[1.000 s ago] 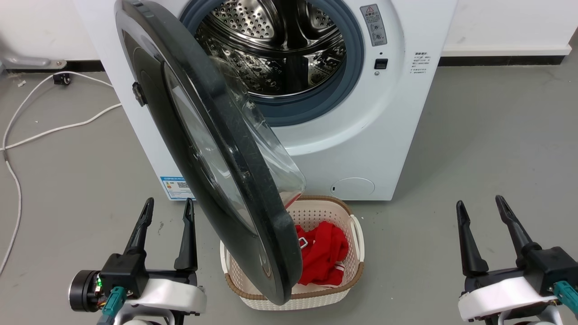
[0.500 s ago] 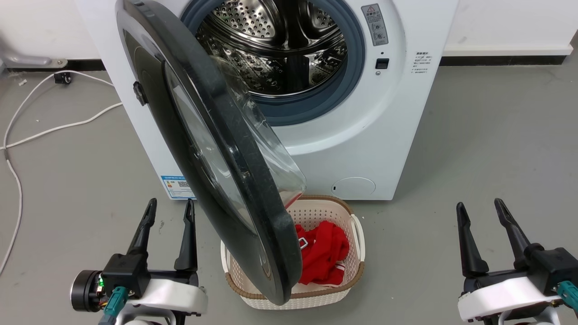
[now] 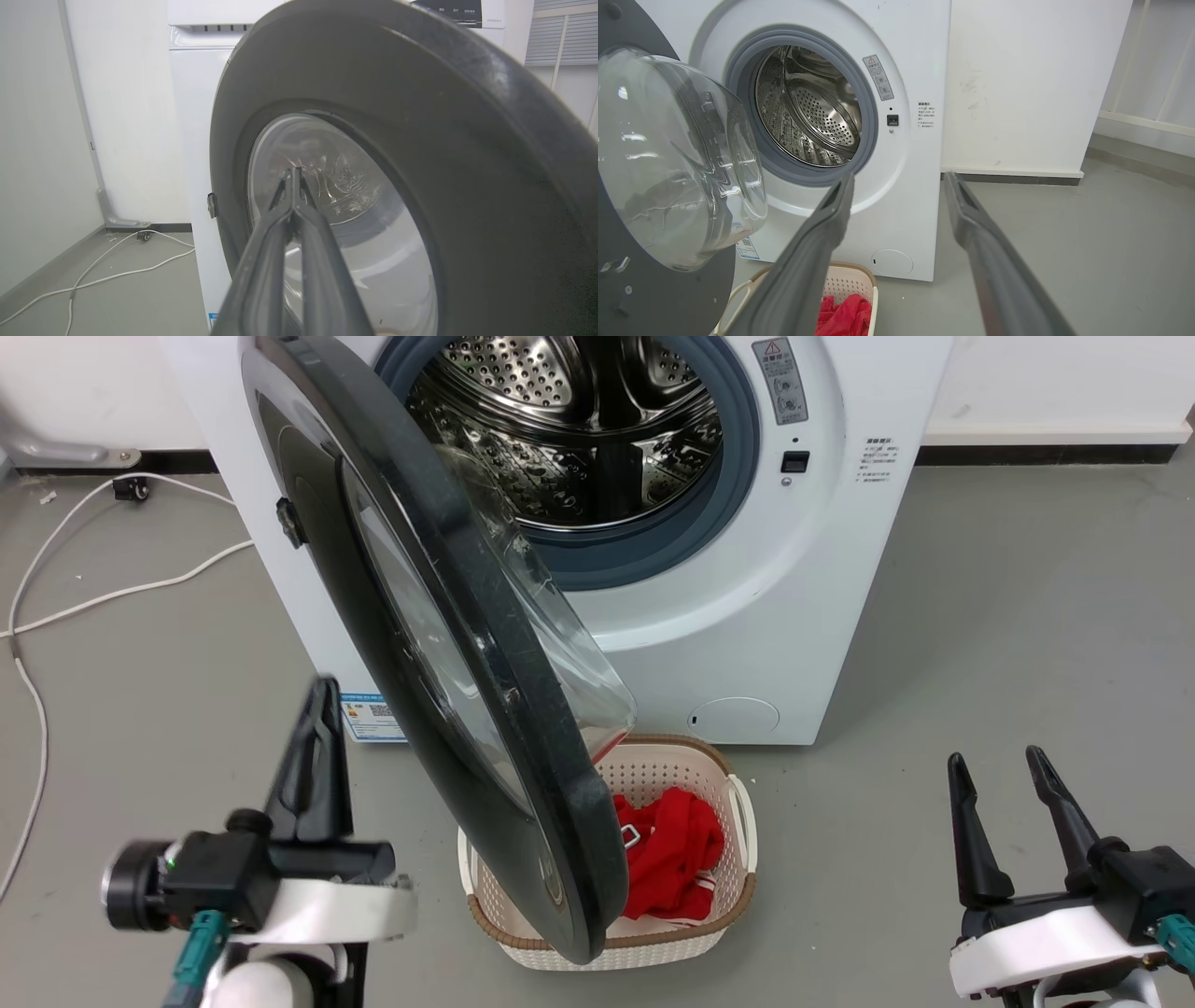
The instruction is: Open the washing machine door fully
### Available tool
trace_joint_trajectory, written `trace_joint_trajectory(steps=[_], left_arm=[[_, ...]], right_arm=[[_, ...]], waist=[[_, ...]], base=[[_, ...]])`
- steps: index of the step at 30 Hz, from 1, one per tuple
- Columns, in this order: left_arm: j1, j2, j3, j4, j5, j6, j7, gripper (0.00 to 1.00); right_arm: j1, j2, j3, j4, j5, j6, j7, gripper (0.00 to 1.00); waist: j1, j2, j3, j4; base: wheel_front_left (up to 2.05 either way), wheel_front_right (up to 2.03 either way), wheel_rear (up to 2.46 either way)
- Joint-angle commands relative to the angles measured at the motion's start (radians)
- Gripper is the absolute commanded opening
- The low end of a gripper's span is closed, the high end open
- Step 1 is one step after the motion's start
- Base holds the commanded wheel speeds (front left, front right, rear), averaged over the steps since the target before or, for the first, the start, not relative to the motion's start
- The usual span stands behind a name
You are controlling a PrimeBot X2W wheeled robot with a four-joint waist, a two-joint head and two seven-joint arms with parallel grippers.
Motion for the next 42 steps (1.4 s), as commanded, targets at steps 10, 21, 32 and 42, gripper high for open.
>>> trace_joint_trajectory(steps=[10, 21, 32, 42], left_arm=[[-0.082, 0.005, -0.024, -0.322, 0.074, 0.012, -0.002, 0.0], [-0.078, 0.004, -0.286, -0.443, 0.03, -0.045, -0.002, 0.0], [0.063, 0.023, -0.507, -0.265, -0.083, -0.061, 0.126, 0.0], [0.141, 0.053, -0.522, -0.159, -0.075, -0.015, 0.227, 0.0]], right_arm=[[-0.022, 0.003, -0.002, 0.007, 0.013, -0.001, 0.0, 1.0], [-0.029, 0.003, 0.003, 0.014, 0.022, -0.001, 0.006, 1.0], [-0.023, 0.003, 0.005, 0.023, 0.032, -0.001, 0.013, 1.0], [-0.012, 0.003, 0.003, 0.023, 0.042, -0.001, 0.021, 1.0]], waist=[[0.0, 0.0, 0.005, 0.004], [0.0, 0.0, 0.013, -0.007], [0.0, 0.0, 0.012, -0.012], [0.0, 0.0, 0.011, -0.001]], base=[[0.0, 0.0, 0.0], [0.0, 0.0, 0.0], [0.0, 0.0, 0.0], [0.0, 0.0, 0.0]])
